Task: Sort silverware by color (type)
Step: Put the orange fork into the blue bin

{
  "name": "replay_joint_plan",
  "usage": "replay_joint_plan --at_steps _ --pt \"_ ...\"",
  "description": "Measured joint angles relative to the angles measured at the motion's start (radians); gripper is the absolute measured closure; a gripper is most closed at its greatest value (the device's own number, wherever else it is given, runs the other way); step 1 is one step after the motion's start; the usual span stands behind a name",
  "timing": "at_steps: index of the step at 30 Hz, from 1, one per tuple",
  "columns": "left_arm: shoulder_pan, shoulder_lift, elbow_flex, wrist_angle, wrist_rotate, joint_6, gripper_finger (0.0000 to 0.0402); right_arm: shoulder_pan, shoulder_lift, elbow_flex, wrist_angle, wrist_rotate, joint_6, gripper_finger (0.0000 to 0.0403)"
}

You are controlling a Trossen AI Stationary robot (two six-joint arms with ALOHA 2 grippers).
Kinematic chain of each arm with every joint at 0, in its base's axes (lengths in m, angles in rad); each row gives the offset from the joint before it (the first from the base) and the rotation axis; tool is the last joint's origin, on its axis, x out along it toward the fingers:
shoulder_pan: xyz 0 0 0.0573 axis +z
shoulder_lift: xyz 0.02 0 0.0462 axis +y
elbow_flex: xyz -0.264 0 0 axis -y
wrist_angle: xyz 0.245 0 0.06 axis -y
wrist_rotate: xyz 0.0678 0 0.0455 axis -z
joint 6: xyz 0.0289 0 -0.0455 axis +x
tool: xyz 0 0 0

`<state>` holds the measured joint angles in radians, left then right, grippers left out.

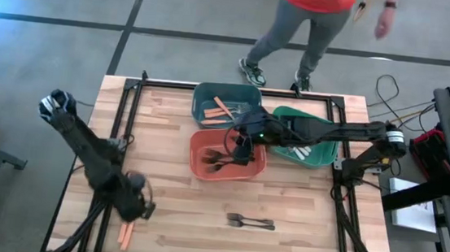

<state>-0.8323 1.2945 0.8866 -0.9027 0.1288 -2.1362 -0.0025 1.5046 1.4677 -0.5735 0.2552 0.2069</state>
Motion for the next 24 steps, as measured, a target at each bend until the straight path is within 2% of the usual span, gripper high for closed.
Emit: replay_joint_plan --at_steps 5,16,24 --pt "-0.107 0.098 -0.055 0.113 0.017 -0.146 0.0325 0.000 -0.014 0.000 0.013 0.007 -0.015 0.0279" --pt "-0.116 0.233 -0.037 0.164 0.021 -0.128 0.0306 0.018 -0.012 0.000 0.001 0.007 -0.005 0.0280" --pt "-0.115 0.280 -0.035 0.190 0.020 -0.125 0.0293 0.031 -0.011 0.000 0.001 0.007 0.004 0.0284"
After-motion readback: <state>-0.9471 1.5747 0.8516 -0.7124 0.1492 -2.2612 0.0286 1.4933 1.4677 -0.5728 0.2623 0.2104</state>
